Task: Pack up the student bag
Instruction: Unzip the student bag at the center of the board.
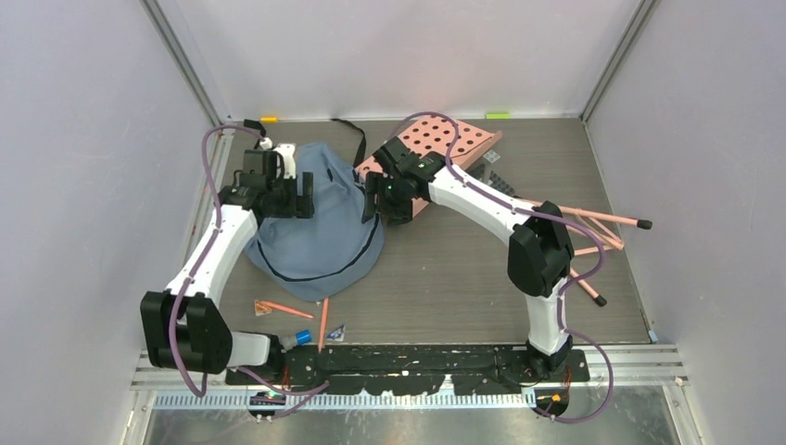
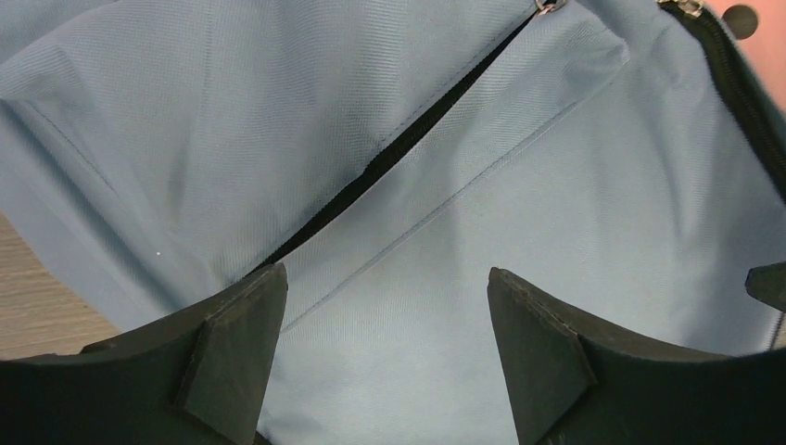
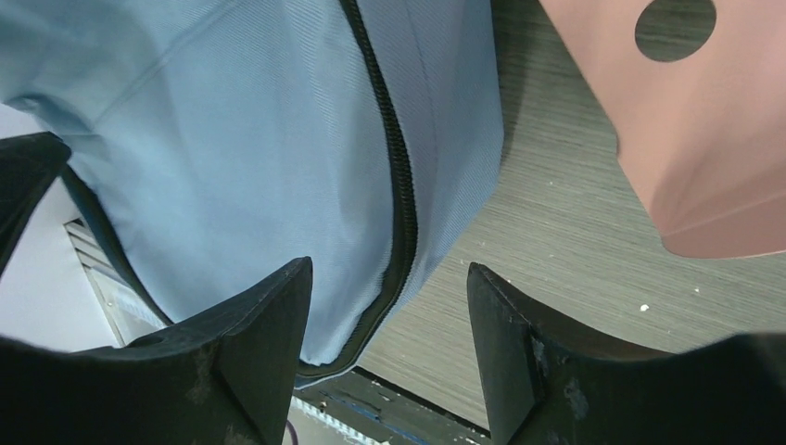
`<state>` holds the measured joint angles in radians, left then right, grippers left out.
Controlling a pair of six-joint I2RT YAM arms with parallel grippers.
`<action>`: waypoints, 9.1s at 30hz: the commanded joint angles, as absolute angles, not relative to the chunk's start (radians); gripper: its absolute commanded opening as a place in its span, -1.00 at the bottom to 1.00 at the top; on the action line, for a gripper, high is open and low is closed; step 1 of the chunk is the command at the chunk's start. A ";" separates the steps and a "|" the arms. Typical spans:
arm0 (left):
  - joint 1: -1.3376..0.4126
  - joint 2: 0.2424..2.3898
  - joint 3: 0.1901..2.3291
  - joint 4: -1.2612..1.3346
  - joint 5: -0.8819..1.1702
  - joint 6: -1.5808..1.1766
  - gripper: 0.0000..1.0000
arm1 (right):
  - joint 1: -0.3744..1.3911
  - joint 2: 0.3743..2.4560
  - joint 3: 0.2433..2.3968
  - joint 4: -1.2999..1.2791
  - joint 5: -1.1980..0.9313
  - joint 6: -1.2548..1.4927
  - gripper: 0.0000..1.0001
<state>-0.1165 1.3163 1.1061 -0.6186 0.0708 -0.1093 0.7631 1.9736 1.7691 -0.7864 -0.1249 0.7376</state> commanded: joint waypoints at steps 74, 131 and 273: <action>-0.237 1.380 1.296 -0.663 0.116 -0.334 0.34 | 0.658 2.052 2.244 -1.043 0.079 0.255 -0.75; -0.164 1.463 1.151 -0.340 0.008 -0.947 -1.00 | 0.659 2.015 2.233 -0.783 -0.117 0.200 0.22; -0.095 1.243 0.934 -0.547 -0.005 -0.862 -1.00 | 0.715 2.267 2.179 -0.426 -0.126 0.045 -0.99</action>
<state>-0.1024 1.2968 0.9558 -0.5655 -0.0128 -0.8738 0.7231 2.3337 2.1727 -0.5014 -0.1585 0.0368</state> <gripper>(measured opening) 0.010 0.025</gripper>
